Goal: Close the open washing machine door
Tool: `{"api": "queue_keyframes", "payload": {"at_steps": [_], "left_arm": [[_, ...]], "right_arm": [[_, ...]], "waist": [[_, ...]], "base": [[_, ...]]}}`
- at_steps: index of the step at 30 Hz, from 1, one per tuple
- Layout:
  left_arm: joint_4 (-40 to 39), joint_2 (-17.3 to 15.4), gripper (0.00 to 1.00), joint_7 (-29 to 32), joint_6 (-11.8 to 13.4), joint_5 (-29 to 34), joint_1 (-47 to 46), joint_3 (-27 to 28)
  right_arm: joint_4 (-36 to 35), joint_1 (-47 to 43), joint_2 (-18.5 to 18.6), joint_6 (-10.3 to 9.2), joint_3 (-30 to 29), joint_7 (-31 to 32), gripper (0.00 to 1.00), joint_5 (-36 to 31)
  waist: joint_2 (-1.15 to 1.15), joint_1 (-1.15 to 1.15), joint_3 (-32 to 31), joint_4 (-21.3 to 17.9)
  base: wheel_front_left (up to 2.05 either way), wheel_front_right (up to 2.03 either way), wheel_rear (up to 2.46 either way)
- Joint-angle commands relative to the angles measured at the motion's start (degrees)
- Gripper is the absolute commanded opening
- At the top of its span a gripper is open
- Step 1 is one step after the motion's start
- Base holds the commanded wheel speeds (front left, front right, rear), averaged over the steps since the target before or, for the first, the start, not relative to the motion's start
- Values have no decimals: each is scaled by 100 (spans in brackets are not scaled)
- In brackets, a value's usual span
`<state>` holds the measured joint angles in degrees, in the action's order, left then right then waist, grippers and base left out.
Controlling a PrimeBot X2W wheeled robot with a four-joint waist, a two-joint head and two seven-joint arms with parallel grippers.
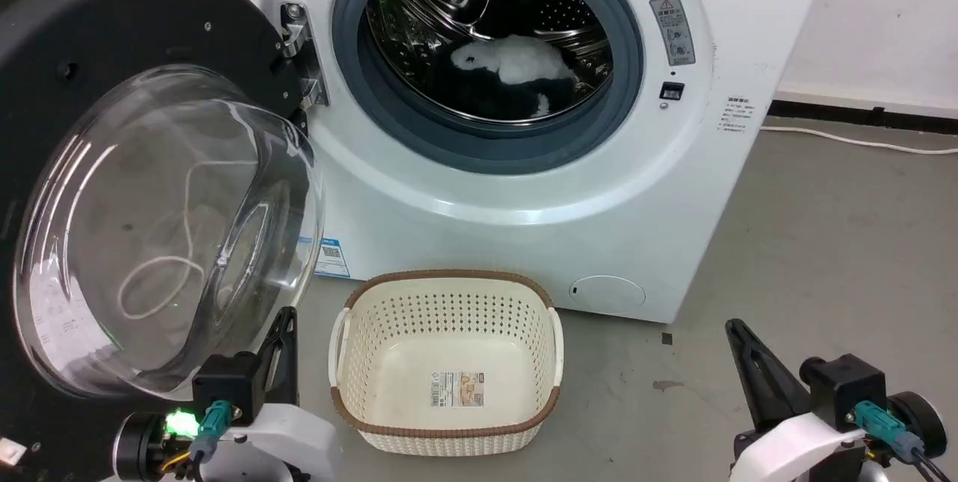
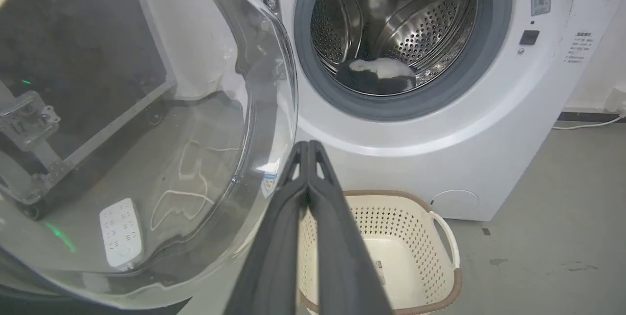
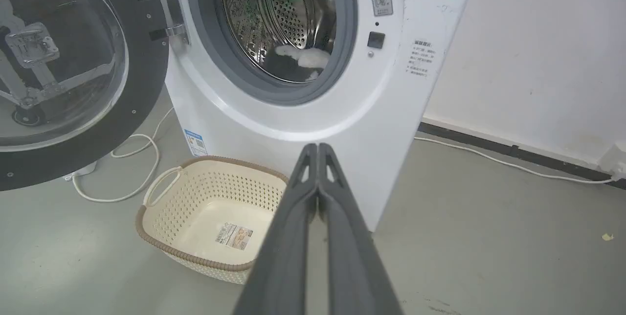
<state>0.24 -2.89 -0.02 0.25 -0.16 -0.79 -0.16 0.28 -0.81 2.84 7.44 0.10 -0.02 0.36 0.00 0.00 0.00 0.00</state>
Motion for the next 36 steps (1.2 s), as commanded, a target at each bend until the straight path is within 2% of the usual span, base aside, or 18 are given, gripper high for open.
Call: {"api": "queue_keyframes", "payload": {"at_steps": [1, 36], "left_arm": [[-24, 2, 0, 2, -25, 16, 79, 16], [-24, 2, 0, 2, -25, 16, 79, 16]], "right_arm": [[-28, 81, 4, 5, -10, 2, 0, -36], [-28, 81, 4, 5, -10, 2, 0, -36]], "waist": [[0, 0, 0, 0], [0, 0, 0, 0]], "base": [[0, 0, 0], [0, 0, 0]]}}
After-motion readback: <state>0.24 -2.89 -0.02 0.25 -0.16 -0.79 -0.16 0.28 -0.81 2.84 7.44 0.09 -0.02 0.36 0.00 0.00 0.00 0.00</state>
